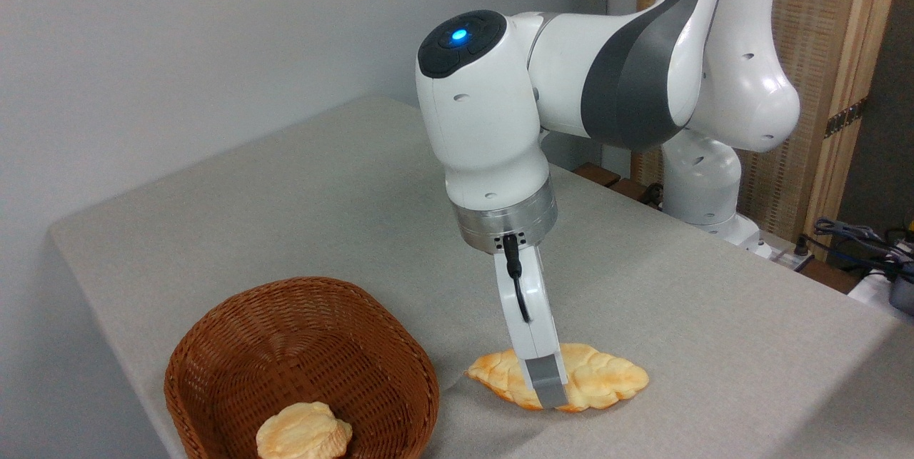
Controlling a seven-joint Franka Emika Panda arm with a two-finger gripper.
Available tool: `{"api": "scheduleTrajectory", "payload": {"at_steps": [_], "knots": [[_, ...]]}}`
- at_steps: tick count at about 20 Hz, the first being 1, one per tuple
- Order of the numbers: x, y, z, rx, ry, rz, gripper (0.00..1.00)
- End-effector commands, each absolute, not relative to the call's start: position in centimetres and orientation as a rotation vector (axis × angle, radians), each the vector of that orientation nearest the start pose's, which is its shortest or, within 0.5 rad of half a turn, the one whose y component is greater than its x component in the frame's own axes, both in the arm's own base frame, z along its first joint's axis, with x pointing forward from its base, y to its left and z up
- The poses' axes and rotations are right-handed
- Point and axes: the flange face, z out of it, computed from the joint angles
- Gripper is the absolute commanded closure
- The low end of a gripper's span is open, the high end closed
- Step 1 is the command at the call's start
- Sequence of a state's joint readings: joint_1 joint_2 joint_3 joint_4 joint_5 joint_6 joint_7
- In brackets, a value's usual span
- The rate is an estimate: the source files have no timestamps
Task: Put bread into the basket
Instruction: 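Close the gripper on the braided loaf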
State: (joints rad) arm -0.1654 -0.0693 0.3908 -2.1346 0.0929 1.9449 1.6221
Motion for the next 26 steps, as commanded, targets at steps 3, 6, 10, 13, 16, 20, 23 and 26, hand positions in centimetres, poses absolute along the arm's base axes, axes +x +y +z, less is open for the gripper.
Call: {"api": "scheduleTrajectory", "payload": {"at_steps": [3, 6, 10, 13, 16, 20, 23, 26], "knots": [[49.78, 11.81, 42.20, -2.376, 2.140, 0.223, 0.00], [49.89, 11.58, 42.01, -2.371, 2.145, 0.228, 0.00], [49.92, 11.41, 41.92, -2.371, 2.148, 0.232, 0.00], [49.92, 11.42, 41.92, -2.367, 2.152, 0.232, 0.31], [49.91, 11.42, 42.00, -2.367, 2.151, 0.230, 0.61], [49.91, 11.42, 41.99, -2.367, 2.151, 0.230, 0.64], [49.95, 11.42, 42.06, -2.368, 2.150, 0.227, 0.63], [49.94, 11.43, 42.06, -2.366, 2.151, 0.229, 0.63]]}}
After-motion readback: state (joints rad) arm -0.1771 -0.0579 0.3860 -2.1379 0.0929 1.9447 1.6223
